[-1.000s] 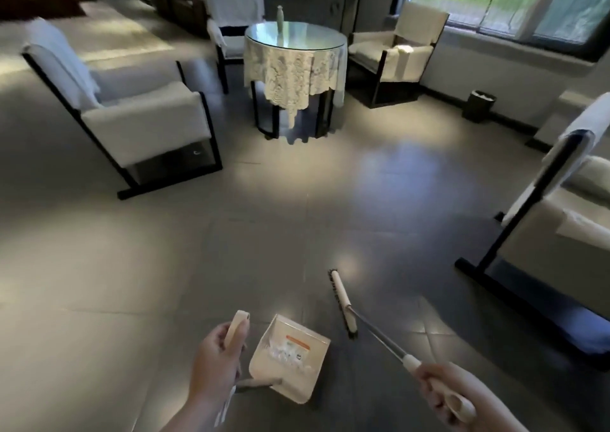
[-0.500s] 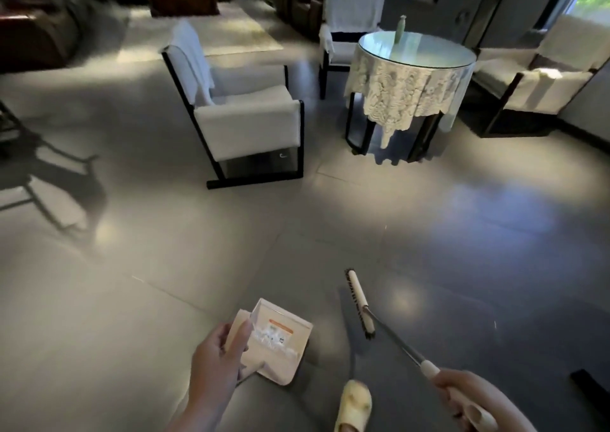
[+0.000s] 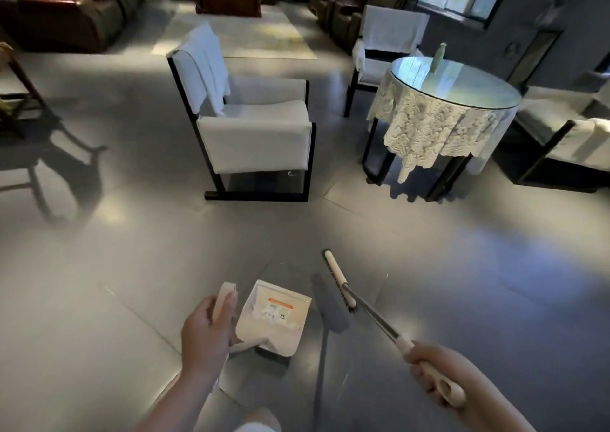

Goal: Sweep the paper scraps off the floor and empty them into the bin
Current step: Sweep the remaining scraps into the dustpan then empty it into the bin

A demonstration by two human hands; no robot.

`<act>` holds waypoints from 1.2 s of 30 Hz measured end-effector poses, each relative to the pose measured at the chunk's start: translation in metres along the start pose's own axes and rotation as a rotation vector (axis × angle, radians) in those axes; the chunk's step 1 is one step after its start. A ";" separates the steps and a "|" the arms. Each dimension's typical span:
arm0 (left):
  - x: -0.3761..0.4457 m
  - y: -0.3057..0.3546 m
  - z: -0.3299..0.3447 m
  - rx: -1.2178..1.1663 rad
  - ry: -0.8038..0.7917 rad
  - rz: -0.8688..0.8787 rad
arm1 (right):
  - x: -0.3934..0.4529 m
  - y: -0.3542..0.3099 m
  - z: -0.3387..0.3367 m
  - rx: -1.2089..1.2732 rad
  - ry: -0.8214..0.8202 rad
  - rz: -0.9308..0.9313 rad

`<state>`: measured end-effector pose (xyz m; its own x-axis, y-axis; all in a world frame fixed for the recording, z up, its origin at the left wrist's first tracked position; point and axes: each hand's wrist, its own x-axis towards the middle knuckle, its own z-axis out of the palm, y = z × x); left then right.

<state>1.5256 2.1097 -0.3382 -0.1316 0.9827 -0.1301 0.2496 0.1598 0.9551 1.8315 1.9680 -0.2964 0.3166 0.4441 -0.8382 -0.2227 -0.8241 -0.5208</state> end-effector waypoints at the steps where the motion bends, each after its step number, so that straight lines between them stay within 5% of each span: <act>1: 0.009 0.006 0.011 -0.013 0.001 -0.004 | 0.008 -0.014 -0.002 0.007 -0.010 -0.020; 20: 0.231 0.115 0.245 -0.114 -0.172 -0.031 | 0.181 -0.245 -0.102 0.034 -0.079 -0.018; 30: 0.309 0.134 0.392 -0.130 0.009 -0.082 | 0.290 -0.371 -0.205 -0.053 0.037 -0.046; 36: 0.335 0.160 0.472 -0.142 0.126 -0.112 | 0.334 -0.457 -0.272 -0.194 -0.065 -0.056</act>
<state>1.9741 2.5087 -0.3545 -0.2722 0.9387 -0.2115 0.0903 0.2438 0.9656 2.2899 2.3977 -0.2938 0.2622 0.5072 -0.8210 -0.0225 -0.8473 -0.5307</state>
